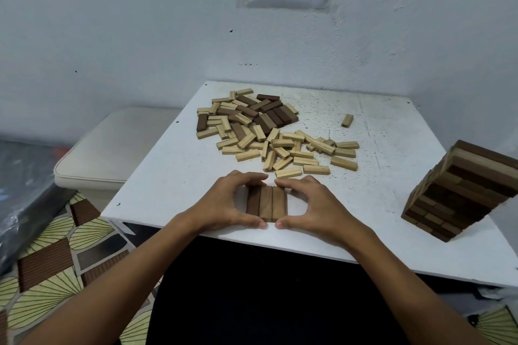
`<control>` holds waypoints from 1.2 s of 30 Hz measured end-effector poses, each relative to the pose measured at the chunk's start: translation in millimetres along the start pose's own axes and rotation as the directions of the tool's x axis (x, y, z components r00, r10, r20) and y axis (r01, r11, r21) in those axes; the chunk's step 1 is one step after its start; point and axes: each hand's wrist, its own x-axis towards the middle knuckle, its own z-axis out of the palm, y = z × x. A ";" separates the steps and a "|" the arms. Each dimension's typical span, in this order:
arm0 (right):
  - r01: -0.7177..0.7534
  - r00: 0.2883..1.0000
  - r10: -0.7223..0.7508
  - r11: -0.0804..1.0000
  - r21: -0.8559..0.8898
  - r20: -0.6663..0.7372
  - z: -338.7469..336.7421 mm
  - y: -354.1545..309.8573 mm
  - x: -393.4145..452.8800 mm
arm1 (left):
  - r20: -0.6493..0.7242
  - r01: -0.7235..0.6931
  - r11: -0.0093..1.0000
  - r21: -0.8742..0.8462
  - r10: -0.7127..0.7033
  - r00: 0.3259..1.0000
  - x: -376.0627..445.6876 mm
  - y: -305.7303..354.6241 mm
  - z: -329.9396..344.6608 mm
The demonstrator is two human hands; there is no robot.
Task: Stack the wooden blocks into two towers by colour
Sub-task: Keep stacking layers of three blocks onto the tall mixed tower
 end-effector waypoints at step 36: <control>0.076 0.985 -0.085 0.995 -0.064 -0.151 -50.2 -37.7 -7.8 | -0.019 -0.224 0.974 -0.024 0.224 0.974 36.3 54.0 -29.1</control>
